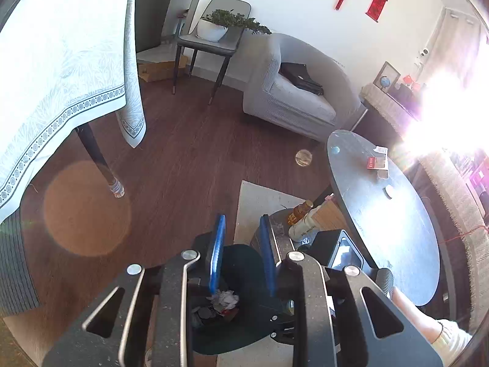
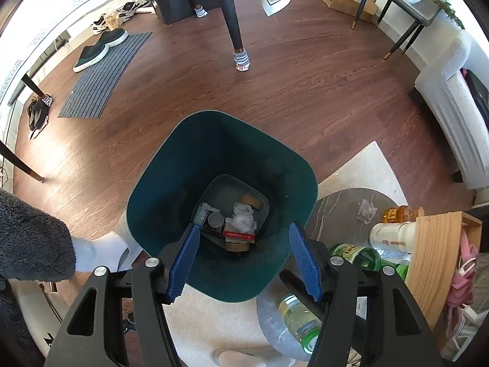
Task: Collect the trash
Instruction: 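Open the left gripper to drop the white lid while the right gripper drops the paper ball, then move both grippers back over the marble table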
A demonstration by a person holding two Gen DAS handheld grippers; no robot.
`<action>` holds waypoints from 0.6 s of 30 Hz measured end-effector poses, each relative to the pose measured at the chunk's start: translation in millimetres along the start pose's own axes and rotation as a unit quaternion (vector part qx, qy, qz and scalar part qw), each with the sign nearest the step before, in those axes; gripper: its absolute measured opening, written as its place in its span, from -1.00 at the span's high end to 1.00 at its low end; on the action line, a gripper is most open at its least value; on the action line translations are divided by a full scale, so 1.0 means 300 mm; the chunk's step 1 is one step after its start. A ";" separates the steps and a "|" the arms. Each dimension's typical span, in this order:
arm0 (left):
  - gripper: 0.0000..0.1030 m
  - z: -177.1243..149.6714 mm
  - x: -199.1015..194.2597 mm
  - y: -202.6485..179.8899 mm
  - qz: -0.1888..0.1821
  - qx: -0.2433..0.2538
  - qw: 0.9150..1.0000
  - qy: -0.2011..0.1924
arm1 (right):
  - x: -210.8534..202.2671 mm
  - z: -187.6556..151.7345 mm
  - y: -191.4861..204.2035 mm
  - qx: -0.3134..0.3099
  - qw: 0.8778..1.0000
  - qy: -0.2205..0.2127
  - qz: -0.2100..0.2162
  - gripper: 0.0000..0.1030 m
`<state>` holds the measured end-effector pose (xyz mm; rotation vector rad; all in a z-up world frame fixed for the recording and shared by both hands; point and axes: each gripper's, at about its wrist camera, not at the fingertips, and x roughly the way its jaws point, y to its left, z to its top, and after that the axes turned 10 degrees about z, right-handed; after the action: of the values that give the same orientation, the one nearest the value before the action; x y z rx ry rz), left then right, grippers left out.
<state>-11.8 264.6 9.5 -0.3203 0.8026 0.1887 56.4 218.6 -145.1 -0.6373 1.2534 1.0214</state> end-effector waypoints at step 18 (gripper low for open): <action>0.53 0.094 -0.069 -0.119 -0.011 0.003 0.998 -0.058 | -0.303 0.005 0.012 -0.002 0.990 -0.128 0.067 -0.04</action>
<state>3.3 240.1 50.6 -0.3089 0.6840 0.1820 54.7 196.9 -56.7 -0.4137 1.0792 1.1779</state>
